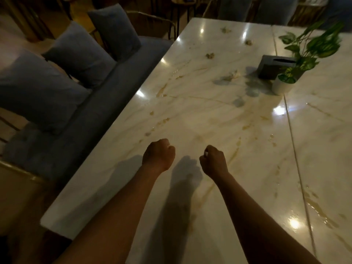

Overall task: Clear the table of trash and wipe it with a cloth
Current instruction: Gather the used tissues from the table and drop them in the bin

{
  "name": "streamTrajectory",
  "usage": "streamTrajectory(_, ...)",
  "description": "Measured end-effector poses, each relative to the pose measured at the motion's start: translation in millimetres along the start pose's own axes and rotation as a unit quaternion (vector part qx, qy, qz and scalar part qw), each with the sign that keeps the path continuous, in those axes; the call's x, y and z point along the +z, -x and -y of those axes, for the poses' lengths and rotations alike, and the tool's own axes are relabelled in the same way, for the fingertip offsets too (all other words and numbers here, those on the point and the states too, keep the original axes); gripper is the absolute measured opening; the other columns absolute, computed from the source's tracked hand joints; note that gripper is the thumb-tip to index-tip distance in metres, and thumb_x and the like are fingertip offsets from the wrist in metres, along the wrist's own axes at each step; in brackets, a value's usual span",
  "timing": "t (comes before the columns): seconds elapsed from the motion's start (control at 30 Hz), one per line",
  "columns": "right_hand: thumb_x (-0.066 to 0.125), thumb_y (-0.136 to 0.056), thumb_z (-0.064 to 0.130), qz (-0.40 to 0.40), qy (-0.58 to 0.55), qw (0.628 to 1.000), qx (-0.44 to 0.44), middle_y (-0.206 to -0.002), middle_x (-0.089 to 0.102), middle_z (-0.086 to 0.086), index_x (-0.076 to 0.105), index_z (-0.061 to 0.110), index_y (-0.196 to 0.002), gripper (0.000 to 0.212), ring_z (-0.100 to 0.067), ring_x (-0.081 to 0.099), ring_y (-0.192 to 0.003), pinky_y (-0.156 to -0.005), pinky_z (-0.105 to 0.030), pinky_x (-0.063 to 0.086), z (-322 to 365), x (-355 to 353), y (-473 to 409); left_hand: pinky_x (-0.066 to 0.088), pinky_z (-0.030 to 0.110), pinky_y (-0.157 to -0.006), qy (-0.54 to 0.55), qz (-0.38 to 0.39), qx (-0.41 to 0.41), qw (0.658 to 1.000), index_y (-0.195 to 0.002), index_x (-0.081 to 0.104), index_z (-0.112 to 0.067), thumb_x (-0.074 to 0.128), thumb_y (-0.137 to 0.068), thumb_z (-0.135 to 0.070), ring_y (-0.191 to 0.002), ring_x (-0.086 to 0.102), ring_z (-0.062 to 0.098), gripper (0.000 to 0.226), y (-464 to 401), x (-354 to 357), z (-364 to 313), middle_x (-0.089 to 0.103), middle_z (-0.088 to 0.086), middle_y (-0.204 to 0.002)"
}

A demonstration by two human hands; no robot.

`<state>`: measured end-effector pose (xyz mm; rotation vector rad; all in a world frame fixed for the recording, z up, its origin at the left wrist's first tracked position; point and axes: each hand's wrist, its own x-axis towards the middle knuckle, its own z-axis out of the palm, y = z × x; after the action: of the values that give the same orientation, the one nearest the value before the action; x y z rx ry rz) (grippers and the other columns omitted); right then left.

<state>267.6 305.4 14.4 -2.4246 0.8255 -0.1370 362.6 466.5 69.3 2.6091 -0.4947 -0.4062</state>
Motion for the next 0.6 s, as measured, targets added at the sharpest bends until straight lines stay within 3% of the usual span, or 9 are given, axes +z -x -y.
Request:
streamTrajectory(0.07,0.053,-0.088,0.006,-0.025,-0.030,0.998,0.039,-0.080,0.060,-0.016,0.053,0.002,-0.086,0.005,-0.037,0.059,-0.077,-0.060,-0.035,0.042,18,9,0,0.028,0.028,-0.052,-0.027,-0.011,0.026,0.999,-0.066,0.046,-0.014,0.043,-0.092,-0.031,-0.064,0.052,0.024,0.032,-13,-16,16,0.061,0.019,-0.080)
streamTrajectory(0.2,0.050,-0.094,0.007,-0.069,-0.112,0.984,0.116,-0.102,0.066,-0.017,0.056,0.004,-0.105,0.013,-0.037,0.060,-0.096,-0.073,-0.032,0.043,65,28,-1,0.040,0.032,-0.055,-0.077,-0.001,0.111,0.991,-0.064,0.053,-0.012,0.045,-0.093,-0.036,-0.072,0.062,0.032,0.039,-54,-55,50,0.059,0.015,-0.073)
streamTrajectory(0.27,0.047,-0.096,0.010,-0.095,-0.110,0.980,0.134,-0.104,0.068,-0.016,0.062,0.005,-0.104,0.017,-0.036,0.060,-0.098,-0.075,-0.030,0.040,86,38,4,0.036,0.029,-0.052,-0.088,0.032,0.145,0.985,-0.060,0.048,-0.015,0.049,-0.090,-0.036,-0.069,0.060,0.029,0.036,-67,-71,67,0.053,0.007,-0.065)
streamTrajectory(0.37,0.048,-0.097,0.018,-0.112,-0.080,0.977,0.161,-0.081,0.065,-0.010,0.062,0.006,-0.077,0.027,-0.032,0.059,-0.077,-0.065,-0.029,0.032,113,45,10,0.038,0.029,-0.057,-0.101,0.058,0.183,0.976,-0.060,0.045,-0.016,0.048,-0.093,-0.042,-0.074,0.062,0.028,0.042,-83,-90,80,0.061,0.007,-0.074)
streamTrajectory(0.47,0.051,-0.097,0.030,-0.153,-0.065,0.964,0.209,-0.054,0.043,-0.002,0.039,0.012,-0.055,0.047,-0.021,0.040,-0.052,-0.054,-0.032,0.024,133,39,22,0.039,0.029,-0.060,-0.101,0.065,0.217,0.969,-0.060,0.043,-0.015,0.046,-0.095,-0.033,-0.081,0.065,0.032,0.039,-86,-101,82,0.068,0.014,-0.085)
streamTrajectory(0.53,0.048,-0.099,0.039,-0.168,-0.067,0.955,0.235,-0.057,0.048,-0.002,0.048,0.010,-0.057,0.051,-0.019,0.042,-0.054,-0.052,-0.032,0.026,139,34,27,0.038,0.029,-0.061,-0.103,0.079,0.237,0.963,-0.064,0.043,-0.016,0.048,-0.092,-0.028,-0.084,0.064,0.032,0.032,-84,-105,80,0.068,0.014,-0.090)
streamTrajectory(0.6,0.043,-0.101,0.043,-0.173,-0.075,0.952,0.240,-0.070,0.062,-0.006,0.065,0.007,-0.069,0.053,-0.024,0.052,-0.067,-0.061,-0.030,0.035,140,30,28,0.039,0.029,-0.063,-0.102,0.087,0.255,0.957,-0.076,0.053,-0.013,0.051,-0.090,-0.028,-0.088,0.063,0.032,0.021,-80,-109,77,0.068,0.014,-0.096)
